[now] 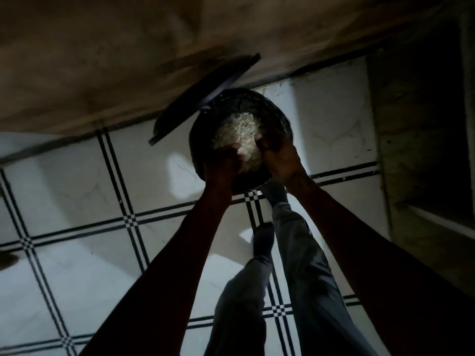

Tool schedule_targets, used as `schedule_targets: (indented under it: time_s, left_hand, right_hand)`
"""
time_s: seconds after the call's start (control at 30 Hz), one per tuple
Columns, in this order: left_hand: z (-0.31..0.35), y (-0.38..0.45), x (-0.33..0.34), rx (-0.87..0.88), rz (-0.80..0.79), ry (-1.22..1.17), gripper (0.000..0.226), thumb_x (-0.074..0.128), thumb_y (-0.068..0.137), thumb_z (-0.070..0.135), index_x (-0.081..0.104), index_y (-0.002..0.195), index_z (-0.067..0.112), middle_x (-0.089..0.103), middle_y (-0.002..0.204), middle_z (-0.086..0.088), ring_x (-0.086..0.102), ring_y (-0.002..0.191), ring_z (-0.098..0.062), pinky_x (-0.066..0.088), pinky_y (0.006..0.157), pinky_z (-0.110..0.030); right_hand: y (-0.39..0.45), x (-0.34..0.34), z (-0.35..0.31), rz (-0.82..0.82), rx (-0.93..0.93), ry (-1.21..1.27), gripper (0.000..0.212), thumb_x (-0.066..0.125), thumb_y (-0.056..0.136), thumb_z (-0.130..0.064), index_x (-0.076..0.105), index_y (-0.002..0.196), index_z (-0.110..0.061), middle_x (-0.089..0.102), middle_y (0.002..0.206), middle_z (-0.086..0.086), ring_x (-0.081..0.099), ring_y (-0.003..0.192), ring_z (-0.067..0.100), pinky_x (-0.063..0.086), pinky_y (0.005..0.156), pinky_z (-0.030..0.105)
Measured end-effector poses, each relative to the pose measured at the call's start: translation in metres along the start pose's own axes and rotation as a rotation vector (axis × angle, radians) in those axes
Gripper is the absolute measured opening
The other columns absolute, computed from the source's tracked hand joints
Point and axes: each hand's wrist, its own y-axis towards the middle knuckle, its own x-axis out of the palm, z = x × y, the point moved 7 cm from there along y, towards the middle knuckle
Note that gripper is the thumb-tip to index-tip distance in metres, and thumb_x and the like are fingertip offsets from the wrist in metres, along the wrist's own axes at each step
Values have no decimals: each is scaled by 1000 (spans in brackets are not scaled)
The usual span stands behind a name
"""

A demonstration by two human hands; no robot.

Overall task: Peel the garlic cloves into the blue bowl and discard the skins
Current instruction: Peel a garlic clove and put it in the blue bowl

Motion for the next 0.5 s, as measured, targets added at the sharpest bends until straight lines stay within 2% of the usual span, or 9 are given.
schedule_targets:
  time_s: [0.07, 0.13, 0.23, 0.33, 0.4, 0.5]
  left_hand:
    - [10, -27, 16, -6, -10, 149, 21, 58, 104, 17, 69, 86, 14, 59, 54, 6, 50, 45, -5, 40, 50, -19]
    - [29, -67, 43, 37, -41, 175, 31, 55, 104, 19, 70, 77, 15, 56, 46, 4, 47, 41, -7, 38, 46, -18]
    - [61, -154, 95, 170, -198, 245, 24, 55, 105, 23, 74, 95, 12, 72, 66, 2, 65, 57, -7, 50, 57, -18]
    - [88, -252, 148, 339, -343, 312, 25, 53, 106, 20, 71, 113, 4, 75, 83, -4, 70, 69, -8, 52, 60, -17]
    - [98, -315, 186, 396, -460, 342, 22, 55, 105, 18, 71, 114, 5, 74, 84, -4, 70, 71, -11, 53, 62, -20]
    - [92, -404, 254, 470, -666, 477, 16, 57, 105, 19, 72, 107, 16, 74, 84, -1, 69, 74, -12, 54, 67, -22]
  right_hand:
    - [-30, -38, -12, 124, -34, 113, 60, 64, 88, -62, 64, 134, -24, 71, 128, -2, 68, 118, 19, 56, 103, 46]
    - [-67, -80, -31, 228, -76, 247, 46, 66, 90, -57, 66, 124, -26, 73, 120, 2, 73, 109, 22, 60, 95, 55]
    - [-148, -147, -73, 374, -163, 382, 33, 59, 106, -34, 60, 132, -15, 70, 121, 10, 74, 103, 23, 64, 89, 47]
    - [-247, -218, -109, 479, -287, 438, 32, 53, 109, -31, 54, 137, -15, 67, 126, 8, 73, 104, 17, 64, 86, 37]
    - [-320, -266, -123, 570, -375, 466, 35, 51, 110, -32, 53, 140, -15, 66, 127, 5, 73, 105, 13, 64, 85, 35]
    - [-425, -337, -120, 748, -466, 503, 32, 54, 109, -31, 56, 137, -17, 69, 121, 4, 74, 103, 13, 64, 84, 35]
